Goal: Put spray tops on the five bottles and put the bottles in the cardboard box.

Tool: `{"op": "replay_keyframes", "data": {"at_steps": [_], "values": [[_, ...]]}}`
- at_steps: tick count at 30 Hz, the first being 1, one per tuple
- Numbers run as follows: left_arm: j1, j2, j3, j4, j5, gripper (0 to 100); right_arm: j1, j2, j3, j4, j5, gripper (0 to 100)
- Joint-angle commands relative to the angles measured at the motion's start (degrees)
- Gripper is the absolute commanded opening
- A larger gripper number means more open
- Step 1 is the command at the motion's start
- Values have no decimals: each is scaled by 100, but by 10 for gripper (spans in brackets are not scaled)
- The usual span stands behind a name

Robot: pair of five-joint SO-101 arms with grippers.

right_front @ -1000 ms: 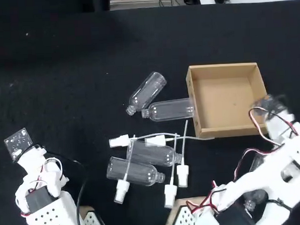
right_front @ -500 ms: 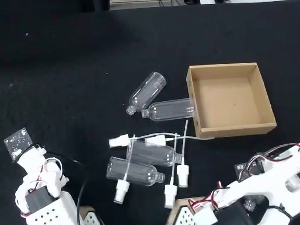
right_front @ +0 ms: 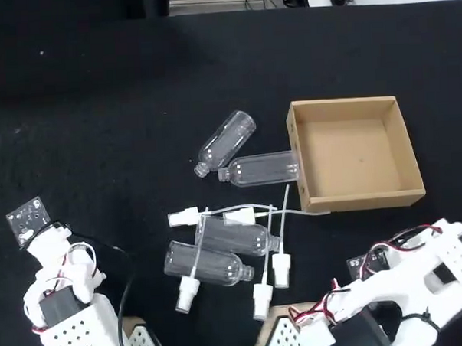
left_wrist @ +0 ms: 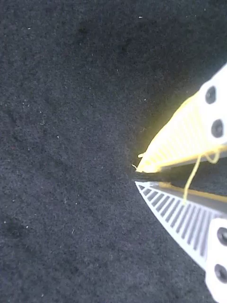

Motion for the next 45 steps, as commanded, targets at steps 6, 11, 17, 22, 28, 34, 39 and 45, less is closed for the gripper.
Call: {"op": "replay_keyframes", "data": {"at_steps": [6,11,17,22,28,34,39,45], "values": [[-66,-44,136,26,-35,31,0,-277,910,-1222,70,296],[-75,-44,136,26,-35,31,18,-277,1367,-1521,-167,232],[-66,-44,136,26,-35,31,-264,-277,1138,-1213,-2963,51],[-57,-44,136,26,-35,31,-264,-242,549,-1231,-6101,17],[-48,-44,136,26,-35,30,35,-268,180,-1222,-7745,10],[-57,-44,136,26,-35,31,466,-233,-119,-1213,-8440,11],[-66,-44,136,26,-35,31,686,-224,-13,-923,-8571,90],[-75,-44,136,26,-35,31,519,-233,-567,501,-8571,243]]}}
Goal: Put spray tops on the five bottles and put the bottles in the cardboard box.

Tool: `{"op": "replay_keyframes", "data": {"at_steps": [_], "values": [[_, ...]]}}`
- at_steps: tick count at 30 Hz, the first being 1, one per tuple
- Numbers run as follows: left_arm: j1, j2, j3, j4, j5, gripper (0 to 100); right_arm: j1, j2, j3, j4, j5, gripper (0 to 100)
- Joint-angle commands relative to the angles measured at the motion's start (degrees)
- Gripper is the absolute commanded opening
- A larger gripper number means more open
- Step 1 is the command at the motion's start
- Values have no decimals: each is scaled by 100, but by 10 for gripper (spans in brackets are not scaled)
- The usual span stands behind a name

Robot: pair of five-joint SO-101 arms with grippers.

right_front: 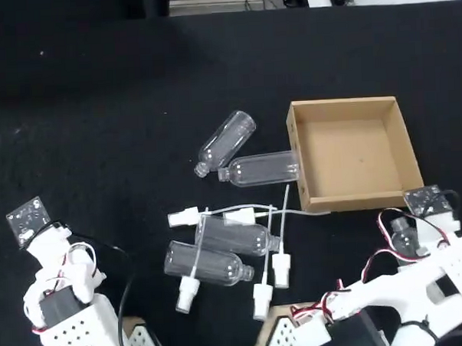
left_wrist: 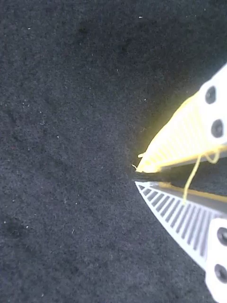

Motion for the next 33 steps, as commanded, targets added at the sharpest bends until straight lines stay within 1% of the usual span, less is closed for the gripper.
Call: {"op": "replay_keyframes", "data": {"at_steps": [1,4,10,15,17,21,25,28,29,30,32,33], "values": [[-66,-35,136,26,-35,31,-97,-75,-813,932,-62,243],[-66,-35,136,26,-35,31,-264,-75,-1235,1327,-62,243],[-66,-35,136,26,-35,31,-519,-75,-1349,1108,-53,248],[-66,-35,136,26,-35,30,-598,-75,-1095,1125,-26,248],[-66,-35,136,26,-35,30,-651,-66,-848,897,79,248],[-66,-35,136,26,-35,30,-695,-66,31,88,176,248],[-66,-35,136,26,-35,30,-800,-75,708,-651,149,248],[-66,-35,136,26,-35,30,-800,-84,1015,-1011,149,240],[-40,-35,136,26,-35,31,-774,-110,1042,-1046,149,214],[-31,-35,136,26,-35,33,-738,-119,1024,-1046,149,157],[4,-35,136,-18,-35,33,-721,-119,796,-1037,141,1],[127,-35,136,-35,-35,33,-703,-119,629,-1002,88,28]]}}
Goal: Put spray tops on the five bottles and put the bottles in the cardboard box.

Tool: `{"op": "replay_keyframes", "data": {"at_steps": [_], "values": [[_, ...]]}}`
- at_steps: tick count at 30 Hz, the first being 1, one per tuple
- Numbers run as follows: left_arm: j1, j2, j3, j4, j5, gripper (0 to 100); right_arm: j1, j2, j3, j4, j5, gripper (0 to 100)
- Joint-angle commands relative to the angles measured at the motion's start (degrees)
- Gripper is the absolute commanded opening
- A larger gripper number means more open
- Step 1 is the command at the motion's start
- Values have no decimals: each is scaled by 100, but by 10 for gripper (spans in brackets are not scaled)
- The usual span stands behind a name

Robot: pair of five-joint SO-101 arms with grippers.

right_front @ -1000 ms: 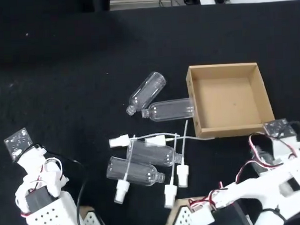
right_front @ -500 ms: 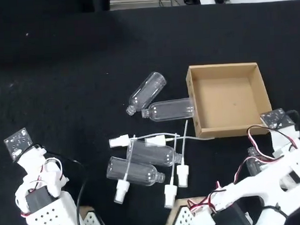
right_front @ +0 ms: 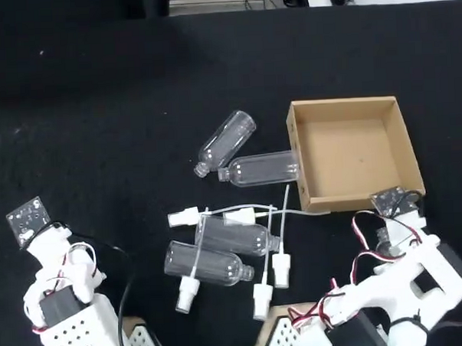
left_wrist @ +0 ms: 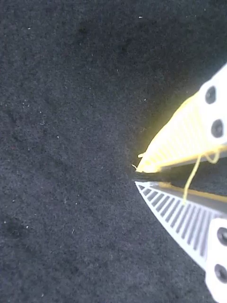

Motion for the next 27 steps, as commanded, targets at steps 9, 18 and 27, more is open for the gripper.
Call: {"op": "replay_keyframes", "data": {"at_steps": [9,18,27], "values": [[769,-35,-189,-1055,-2198,34,-571,-813,-3292,2778,-1284,10],[1552,-35,-1596,-809,-2171,64,-2418,-2352,-5068,4229,-3200,10],[2387,633,-1947,-826,-2101,124,-5037,-3266,-4796,3007,-6295,10]]}}
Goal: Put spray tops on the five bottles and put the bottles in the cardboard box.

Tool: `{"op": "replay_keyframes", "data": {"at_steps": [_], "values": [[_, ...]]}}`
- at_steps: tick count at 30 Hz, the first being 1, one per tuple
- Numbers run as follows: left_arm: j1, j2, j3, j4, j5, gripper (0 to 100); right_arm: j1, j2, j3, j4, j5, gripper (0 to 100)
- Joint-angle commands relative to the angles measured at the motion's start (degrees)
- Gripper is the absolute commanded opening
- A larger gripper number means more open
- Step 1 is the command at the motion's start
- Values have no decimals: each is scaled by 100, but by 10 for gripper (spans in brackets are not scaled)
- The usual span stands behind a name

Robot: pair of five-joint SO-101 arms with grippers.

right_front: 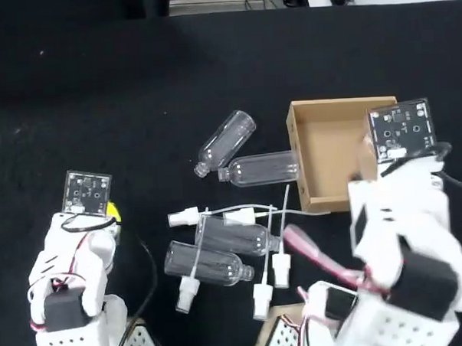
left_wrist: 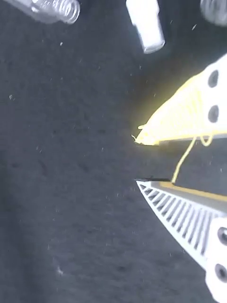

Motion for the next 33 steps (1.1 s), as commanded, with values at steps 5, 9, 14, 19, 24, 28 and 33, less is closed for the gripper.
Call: {"op": "replay_keyframes", "data": {"at_steps": [5,9,14,19,24,28,33], "values": [[374,1284,-664,-325,325,127,-1556,-936,963,-1996,-1530,10],[391,2048,-1218,-290,325,127,-1618,-1464,2114,-3095,-1565,10],[391,3051,-1701,-264,325,127,-1618,-2281,3389,-3877,-1574,10],[400,3745,-2316,396,299,127,-1618,-2897,4101,-3912,-2119,11],[734,4167,-2941,1310,299,128,-1591,-3055,4259,-3868,-2031,11],[1508,4378,-3143,1767,316,164,-1574,-3055,4277,-3727,-2048,11],[2501,4642,-3371,2224,325,311,-1327,-3055,4295,-3701,-2075,11]]}}
